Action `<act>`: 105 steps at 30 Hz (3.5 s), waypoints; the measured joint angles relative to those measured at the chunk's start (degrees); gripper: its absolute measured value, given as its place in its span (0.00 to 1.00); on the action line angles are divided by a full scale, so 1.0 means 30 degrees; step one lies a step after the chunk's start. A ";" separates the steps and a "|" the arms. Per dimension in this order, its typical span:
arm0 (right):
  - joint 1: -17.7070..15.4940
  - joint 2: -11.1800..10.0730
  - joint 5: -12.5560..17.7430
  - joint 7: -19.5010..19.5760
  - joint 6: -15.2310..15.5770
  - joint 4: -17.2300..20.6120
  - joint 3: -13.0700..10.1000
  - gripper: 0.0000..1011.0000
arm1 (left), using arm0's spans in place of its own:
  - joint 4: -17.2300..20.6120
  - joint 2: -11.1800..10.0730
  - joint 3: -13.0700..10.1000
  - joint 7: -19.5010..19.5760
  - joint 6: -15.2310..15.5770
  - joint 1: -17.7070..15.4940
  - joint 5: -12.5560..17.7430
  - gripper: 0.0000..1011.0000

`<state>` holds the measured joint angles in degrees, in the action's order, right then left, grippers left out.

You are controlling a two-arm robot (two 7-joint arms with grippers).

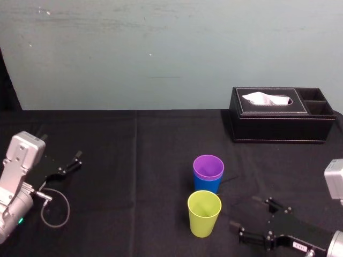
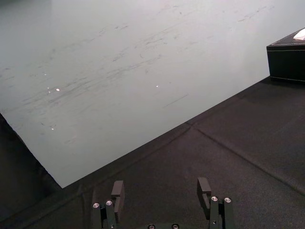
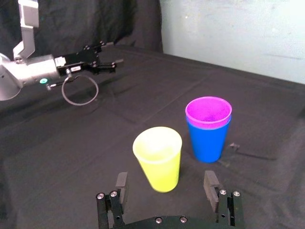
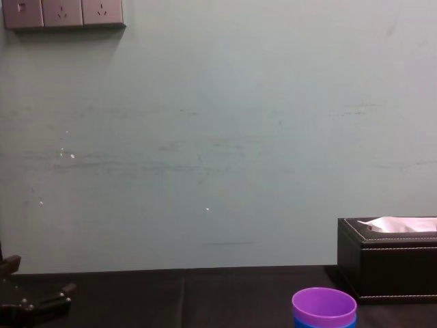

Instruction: Stack the three plastic cups sequentially using one hand.

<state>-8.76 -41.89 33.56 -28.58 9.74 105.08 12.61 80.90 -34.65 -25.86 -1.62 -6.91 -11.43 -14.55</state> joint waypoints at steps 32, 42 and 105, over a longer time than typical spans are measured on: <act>0.1182 0.1773 -0.3497 0.1436 -0.0666 -0.1543 0.2595 0.99 | 0.0000 0.0000 0.0000 0.0000 -0.0001 0.0001 -0.0001 0.99; 0.1832 0.2621 -0.3901 0.1482 -0.0642 -0.2383 0.2811 0.99 | 0.0000 0.0000 0.0000 0.0000 -0.0001 0.0000 0.0000 0.99; 0.3767 0.5184 -0.5406 0.1604 -0.0950 -0.4827 0.3805 0.99 | 0.0000 0.0000 -0.0001 0.0000 0.0000 0.0000 0.0000 0.99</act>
<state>2.54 -26.34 17.34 -23.76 6.89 90.60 24.02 80.90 -34.65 -25.86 -1.62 -6.91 -11.43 -14.55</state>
